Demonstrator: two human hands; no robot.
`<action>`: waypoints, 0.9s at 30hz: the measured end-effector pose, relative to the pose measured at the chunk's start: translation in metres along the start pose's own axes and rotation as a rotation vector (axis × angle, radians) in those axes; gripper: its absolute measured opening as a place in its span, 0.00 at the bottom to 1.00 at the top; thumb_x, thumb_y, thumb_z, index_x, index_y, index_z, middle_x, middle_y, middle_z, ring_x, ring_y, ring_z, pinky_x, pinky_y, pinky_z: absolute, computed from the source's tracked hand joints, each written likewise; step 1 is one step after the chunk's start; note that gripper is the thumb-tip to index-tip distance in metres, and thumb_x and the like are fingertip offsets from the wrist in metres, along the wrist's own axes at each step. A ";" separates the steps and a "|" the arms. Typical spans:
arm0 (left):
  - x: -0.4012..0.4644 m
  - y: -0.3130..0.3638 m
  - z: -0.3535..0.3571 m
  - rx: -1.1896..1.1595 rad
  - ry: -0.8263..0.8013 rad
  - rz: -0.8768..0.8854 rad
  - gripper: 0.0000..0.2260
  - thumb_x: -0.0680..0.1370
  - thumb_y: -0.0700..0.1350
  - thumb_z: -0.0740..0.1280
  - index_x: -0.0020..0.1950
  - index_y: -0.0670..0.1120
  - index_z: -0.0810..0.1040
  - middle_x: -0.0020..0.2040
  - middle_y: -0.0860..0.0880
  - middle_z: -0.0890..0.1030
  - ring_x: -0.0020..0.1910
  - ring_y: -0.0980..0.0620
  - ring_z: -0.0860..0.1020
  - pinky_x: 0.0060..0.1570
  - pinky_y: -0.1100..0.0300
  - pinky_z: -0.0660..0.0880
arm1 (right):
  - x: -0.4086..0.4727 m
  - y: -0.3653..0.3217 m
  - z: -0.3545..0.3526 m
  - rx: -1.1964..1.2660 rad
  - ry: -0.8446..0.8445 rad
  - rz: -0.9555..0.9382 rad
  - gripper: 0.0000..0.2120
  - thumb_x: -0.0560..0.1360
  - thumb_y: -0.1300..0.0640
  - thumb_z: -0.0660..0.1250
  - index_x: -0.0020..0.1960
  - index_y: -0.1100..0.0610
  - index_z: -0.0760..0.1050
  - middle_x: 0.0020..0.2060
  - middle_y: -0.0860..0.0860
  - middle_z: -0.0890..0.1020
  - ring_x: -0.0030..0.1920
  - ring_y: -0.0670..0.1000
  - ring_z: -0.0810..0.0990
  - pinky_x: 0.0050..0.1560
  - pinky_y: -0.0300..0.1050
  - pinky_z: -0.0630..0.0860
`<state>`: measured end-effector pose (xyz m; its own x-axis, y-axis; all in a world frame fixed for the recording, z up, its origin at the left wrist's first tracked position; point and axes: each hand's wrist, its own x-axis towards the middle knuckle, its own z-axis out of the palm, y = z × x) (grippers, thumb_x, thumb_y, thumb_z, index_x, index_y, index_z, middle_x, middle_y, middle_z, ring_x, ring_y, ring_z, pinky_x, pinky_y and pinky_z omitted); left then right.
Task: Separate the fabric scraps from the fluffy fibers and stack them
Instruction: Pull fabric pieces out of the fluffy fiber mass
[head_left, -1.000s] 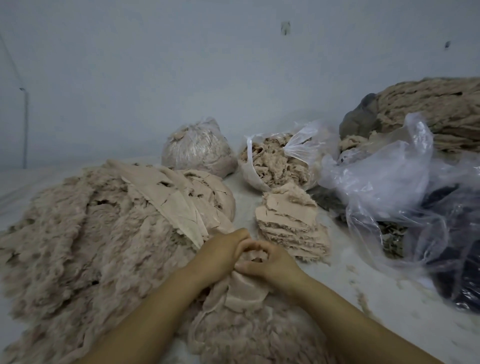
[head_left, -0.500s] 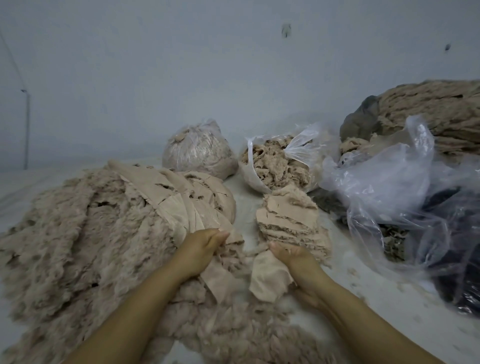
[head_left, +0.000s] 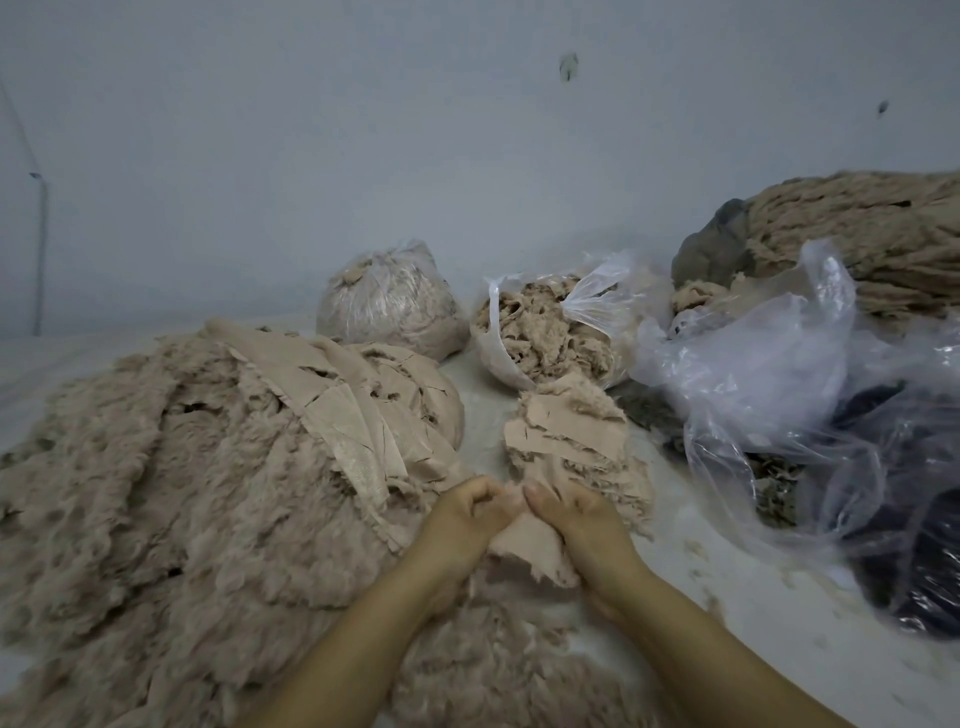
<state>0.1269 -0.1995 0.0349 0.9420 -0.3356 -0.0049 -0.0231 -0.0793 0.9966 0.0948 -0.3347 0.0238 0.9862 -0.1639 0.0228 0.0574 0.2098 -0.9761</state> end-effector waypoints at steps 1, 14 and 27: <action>0.001 -0.002 0.003 -0.059 0.079 -0.008 0.07 0.79 0.42 0.65 0.42 0.41 0.76 0.39 0.42 0.79 0.37 0.49 0.76 0.39 0.53 0.74 | 0.001 0.002 0.003 -0.017 0.068 -0.026 0.08 0.76 0.57 0.68 0.44 0.62 0.79 0.34 0.54 0.84 0.33 0.49 0.81 0.32 0.39 0.76; 0.008 -0.029 -0.002 0.430 0.370 0.391 0.14 0.80 0.45 0.63 0.33 0.47 0.71 0.27 0.55 0.70 0.28 0.61 0.68 0.30 0.67 0.64 | 0.005 0.005 0.003 -0.039 0.388 -0.177 0.14 0.78 0.53 0.65 0.38 0.62 0.71 0.30 0.55 0.72 0.30 0.50 0.70 0.26 0.37 0.67; 0.002 -0.008 -0.013 0.153 0.025 -0.004 0.25 0.65 0.72 0.64 0.48 0.53 0.79 0.43 0.55 0.84 0.44 0.57 0.82 0.44 0.59 0.78 | 0.006 -0.008 -0.016 -0.131 0.101 -0.160 0.18 0.76 0.45 0.61 0.40 0.58 0.79 0.31 0.49 0.82 0.32 0.46 0.80 0.34 0.33 0.74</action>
<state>0.1338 -0.1871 0.0275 0.9502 -0.3117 -0.0044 -0.0688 -0.2236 0.9722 0.0983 -0.3525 0.0279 0.9452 -0.2824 0.1641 0.1846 0.0475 -0.9817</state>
